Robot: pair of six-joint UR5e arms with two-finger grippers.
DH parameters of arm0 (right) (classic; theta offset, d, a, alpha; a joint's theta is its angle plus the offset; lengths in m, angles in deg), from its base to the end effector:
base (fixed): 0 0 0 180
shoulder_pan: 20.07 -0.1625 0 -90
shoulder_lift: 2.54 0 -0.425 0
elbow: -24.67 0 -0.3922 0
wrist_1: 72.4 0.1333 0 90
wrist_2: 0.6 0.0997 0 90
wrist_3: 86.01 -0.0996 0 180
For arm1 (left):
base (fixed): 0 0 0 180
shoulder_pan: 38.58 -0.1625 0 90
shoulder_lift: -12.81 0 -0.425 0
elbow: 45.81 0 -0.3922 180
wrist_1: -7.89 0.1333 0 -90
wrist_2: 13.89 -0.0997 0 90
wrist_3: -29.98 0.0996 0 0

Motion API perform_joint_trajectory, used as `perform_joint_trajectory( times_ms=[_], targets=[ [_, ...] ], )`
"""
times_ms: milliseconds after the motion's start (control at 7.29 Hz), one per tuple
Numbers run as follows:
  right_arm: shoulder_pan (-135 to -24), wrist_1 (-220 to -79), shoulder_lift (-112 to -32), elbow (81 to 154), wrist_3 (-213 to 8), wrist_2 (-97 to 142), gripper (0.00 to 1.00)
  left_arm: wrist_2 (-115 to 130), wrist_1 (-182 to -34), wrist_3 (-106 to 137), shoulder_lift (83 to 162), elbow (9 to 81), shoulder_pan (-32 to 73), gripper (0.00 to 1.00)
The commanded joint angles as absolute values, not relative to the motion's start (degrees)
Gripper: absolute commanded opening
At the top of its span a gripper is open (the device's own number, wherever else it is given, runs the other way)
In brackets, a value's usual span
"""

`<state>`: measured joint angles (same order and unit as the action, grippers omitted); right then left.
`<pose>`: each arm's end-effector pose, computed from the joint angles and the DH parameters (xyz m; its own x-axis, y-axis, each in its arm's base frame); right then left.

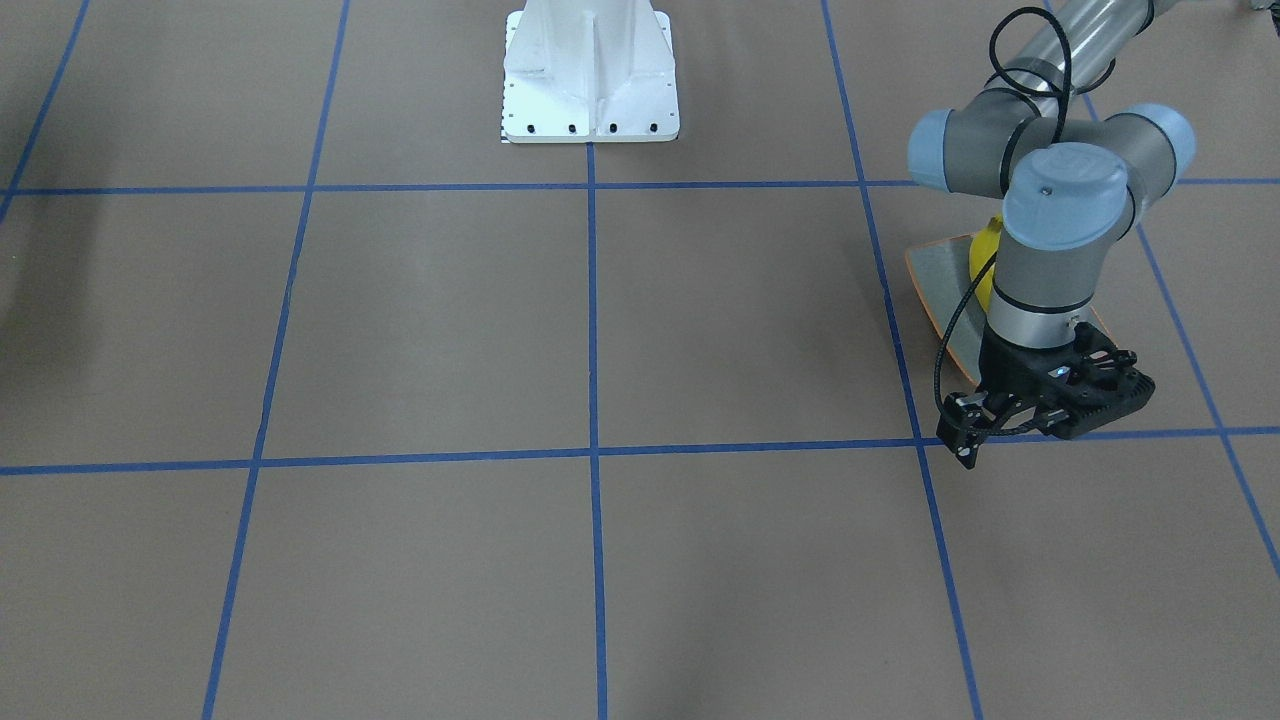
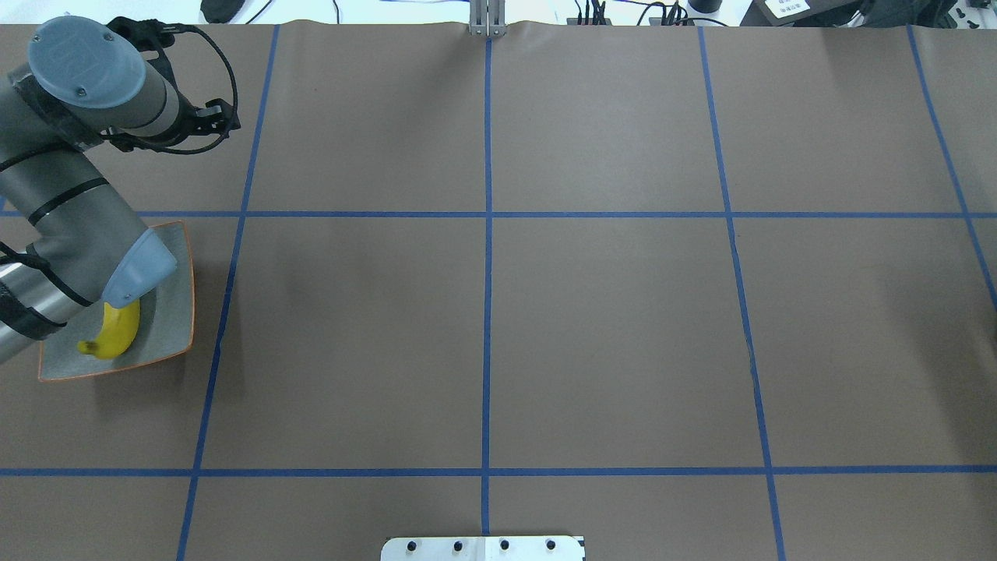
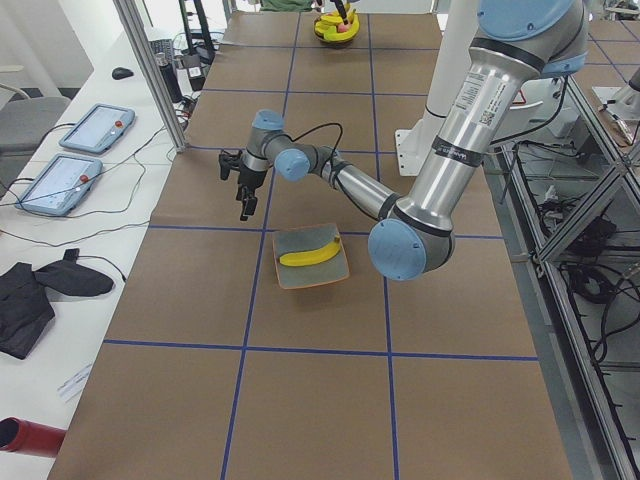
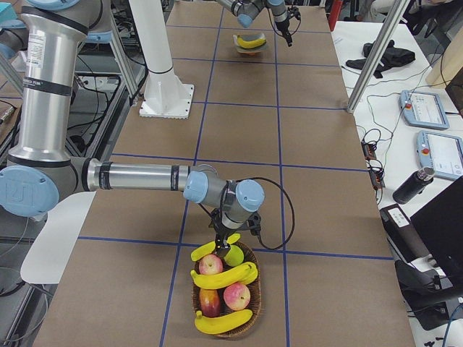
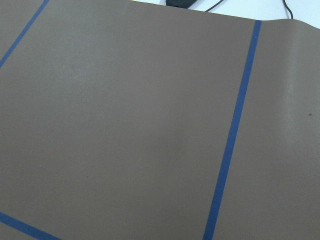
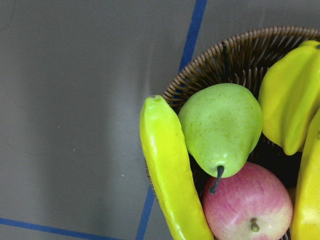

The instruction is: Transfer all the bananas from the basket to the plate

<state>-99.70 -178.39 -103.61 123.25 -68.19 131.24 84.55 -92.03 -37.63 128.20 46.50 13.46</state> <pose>-0.0029 -0.3871 0.6986 0.6817 -0.2152 0.6993 0.3984 0.9108 -0.1082 0.3177 -0.6001 0.3813 0.7266 -0.3188 -0.6087 0.4846 0.8658 0.1250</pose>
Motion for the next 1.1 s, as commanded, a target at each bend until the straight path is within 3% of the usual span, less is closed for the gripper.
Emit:
perform_joint_trajectory(
  times_ms=[0, 960],
  targets=[
    [-99.7, -178.4, -104.75, 122.49, -67.64, 131.85, 0.99, 84.55, -92.12, -37.52, 128.56, 46.47, 13.45, 1.0],
    [-99.53, -171.81, -104.67, 114.84, -68.08, 131.84, 0.99, 84.55, -92.12, -37.43, 129.09, 46.47, 13.45, 1.0]
  ],
)
